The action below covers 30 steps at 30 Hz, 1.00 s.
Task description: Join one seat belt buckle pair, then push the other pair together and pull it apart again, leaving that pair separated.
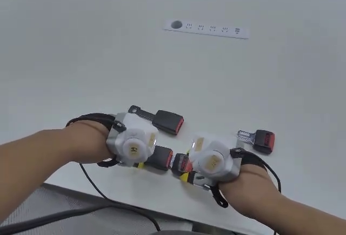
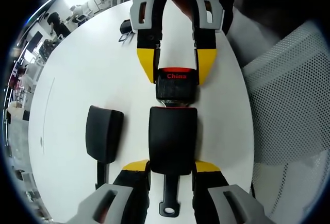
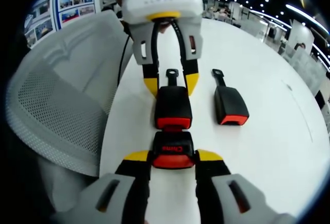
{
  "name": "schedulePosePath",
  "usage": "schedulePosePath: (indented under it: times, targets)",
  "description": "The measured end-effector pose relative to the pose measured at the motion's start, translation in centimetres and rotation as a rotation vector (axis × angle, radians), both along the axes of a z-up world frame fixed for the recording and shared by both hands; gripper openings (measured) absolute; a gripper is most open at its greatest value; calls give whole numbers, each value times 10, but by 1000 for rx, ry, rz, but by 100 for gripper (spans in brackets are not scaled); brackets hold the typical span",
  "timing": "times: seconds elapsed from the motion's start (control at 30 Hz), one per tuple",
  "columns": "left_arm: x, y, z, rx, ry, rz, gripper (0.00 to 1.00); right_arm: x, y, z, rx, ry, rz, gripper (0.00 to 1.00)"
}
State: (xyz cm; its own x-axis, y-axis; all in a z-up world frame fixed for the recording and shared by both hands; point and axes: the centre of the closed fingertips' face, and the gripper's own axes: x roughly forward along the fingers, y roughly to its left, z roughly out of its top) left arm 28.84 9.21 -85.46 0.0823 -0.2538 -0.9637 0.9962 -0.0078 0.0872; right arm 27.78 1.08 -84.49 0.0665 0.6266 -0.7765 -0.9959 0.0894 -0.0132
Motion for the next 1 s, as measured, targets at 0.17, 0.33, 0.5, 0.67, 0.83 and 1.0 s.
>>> schedulePosePath:
  times: [0.17,0.33,0.5,0.67,0.83,1.0]
  targets:
    - [0,1,1,-6,-9,24,32,-1,0,1,-3,-11,8,33]
    - [0,1,1,-19,-16,24,31,-1,-1,0,-2,-26,21,32]
    - [1,2,0,-16,-3,8,31,0,-2,0,9,-40,26,32]
    - [2,2,0,-26,0,-5,30,0,-3,0,36,-23,13,32]
    - [2,2,0,-41,2,-3,30,0,-3,1,38,-25,16,32]
    - [2,2,0,-43,14,8,29,1,-3,1,47,-21,21,31]
